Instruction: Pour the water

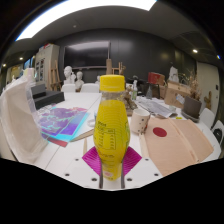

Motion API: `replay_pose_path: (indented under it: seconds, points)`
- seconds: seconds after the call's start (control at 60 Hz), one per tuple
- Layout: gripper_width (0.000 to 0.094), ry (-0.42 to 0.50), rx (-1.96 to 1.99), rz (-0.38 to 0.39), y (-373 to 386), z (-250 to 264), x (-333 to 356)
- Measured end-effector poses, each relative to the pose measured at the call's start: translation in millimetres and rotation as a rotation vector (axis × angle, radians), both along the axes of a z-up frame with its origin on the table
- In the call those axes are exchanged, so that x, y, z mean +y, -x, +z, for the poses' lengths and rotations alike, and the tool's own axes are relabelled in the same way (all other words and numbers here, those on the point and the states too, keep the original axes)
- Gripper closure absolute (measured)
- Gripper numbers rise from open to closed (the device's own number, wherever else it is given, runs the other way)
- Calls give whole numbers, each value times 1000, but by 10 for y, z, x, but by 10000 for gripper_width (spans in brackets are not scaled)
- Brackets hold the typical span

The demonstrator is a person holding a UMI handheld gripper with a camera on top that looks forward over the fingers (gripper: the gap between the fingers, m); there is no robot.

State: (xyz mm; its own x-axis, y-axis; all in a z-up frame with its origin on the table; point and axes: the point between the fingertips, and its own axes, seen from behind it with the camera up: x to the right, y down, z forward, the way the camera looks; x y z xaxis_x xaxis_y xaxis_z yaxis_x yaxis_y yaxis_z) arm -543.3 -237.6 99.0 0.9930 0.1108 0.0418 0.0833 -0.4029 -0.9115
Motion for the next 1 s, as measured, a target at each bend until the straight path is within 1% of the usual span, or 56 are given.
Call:
replay_pose_path:
  seconds: [0.117, 0.217, 0.3, 0.4, 0.533, 0.633, 0.717, 0.883, 1.0]
  points:
    - [701, -62, 116, 7, 242, 467, 486]
    - [700, -114, 335, 5, 415, 905, 991]
    - [702, -100, 632, -11, 529, 1170, 1403]
    - [701, -47, 1002, -41, 612, 1358, 1830]
    - [705, 29, 1397, -86, 532, 1326, 2347]
    - [703, 110, 1610, -144, 501, 1131, 2585]
    - [704, 159, 1763, -181, 441, 1047, 2663]
    - [704, 214, 1969, -240, 366, 887, 2791]
    - [703, 229, 1990, -249, 330, 848, 2776]
